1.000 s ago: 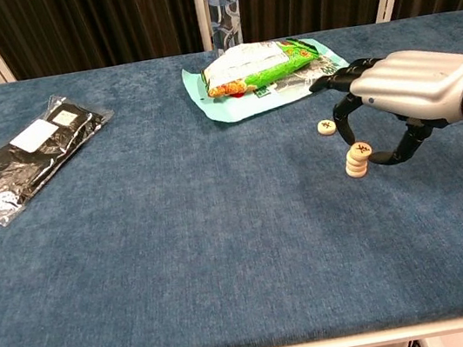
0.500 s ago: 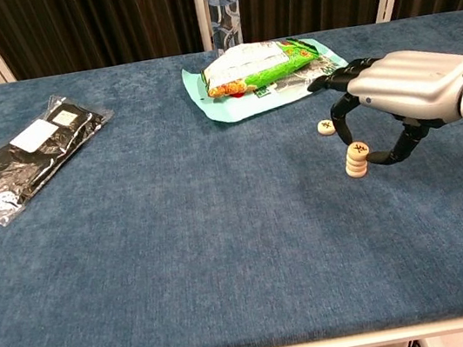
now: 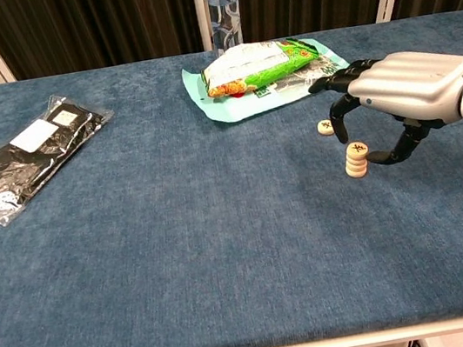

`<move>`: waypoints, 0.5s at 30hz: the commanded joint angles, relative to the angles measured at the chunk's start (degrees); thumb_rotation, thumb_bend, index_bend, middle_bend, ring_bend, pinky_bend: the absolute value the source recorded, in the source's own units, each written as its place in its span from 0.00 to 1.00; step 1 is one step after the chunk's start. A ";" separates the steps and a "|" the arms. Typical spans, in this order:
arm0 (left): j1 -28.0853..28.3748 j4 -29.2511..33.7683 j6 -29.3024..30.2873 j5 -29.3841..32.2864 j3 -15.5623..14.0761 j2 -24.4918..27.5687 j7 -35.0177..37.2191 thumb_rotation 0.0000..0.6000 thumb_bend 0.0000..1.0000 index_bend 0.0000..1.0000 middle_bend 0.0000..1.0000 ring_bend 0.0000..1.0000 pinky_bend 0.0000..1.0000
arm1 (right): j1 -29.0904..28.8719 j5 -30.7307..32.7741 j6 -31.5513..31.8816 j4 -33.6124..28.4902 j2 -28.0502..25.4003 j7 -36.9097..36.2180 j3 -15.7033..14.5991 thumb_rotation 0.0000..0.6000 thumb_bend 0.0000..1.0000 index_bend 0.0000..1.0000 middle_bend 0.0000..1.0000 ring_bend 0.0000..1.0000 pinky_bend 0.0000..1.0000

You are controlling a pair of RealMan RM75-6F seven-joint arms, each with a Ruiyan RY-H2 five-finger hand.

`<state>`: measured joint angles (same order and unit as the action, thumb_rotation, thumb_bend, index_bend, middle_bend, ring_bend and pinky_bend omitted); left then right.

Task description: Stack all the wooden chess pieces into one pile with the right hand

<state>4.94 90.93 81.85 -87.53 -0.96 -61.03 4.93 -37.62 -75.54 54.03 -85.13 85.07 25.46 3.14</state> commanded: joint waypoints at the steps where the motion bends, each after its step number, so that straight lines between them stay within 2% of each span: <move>1: 0.00 0.01 0.02 0.00 0.01 0.00 -0.03 1.00 0.23 0.05 0.00 0.00 0.00 | 0.02 0.01 0.07 -0.12 -0.12 -0.01 -0.01 1.00 0.25 0.41 0.02 0.00 0.00; 10: 0.02 0.01 0.02 -0.08 0.00 0.03 0.09 1.00 0.23 0.05 0.00 0.00 0.00 | 0.06 0.66 1.81 -1.45 -2.09 -2.11 2.26 1.00 0.24 0.41 0.02 0.00 0.00; 15: 0.05 0.06 -0.04 -0.06 0.01 0.03 0.11 1.00 0.23 0.05 0.00 0.00 0.00 | -2.01 5.72 -1.62 0.22 -1.93 -0.72 4.51 1.00 0.24 0.36 0.01 0.00 0.00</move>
<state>4.99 90.99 81.81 -87.59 -0.95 -61.00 5.04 -38.60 -71.73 53.89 -85.87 82.94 23.86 6.66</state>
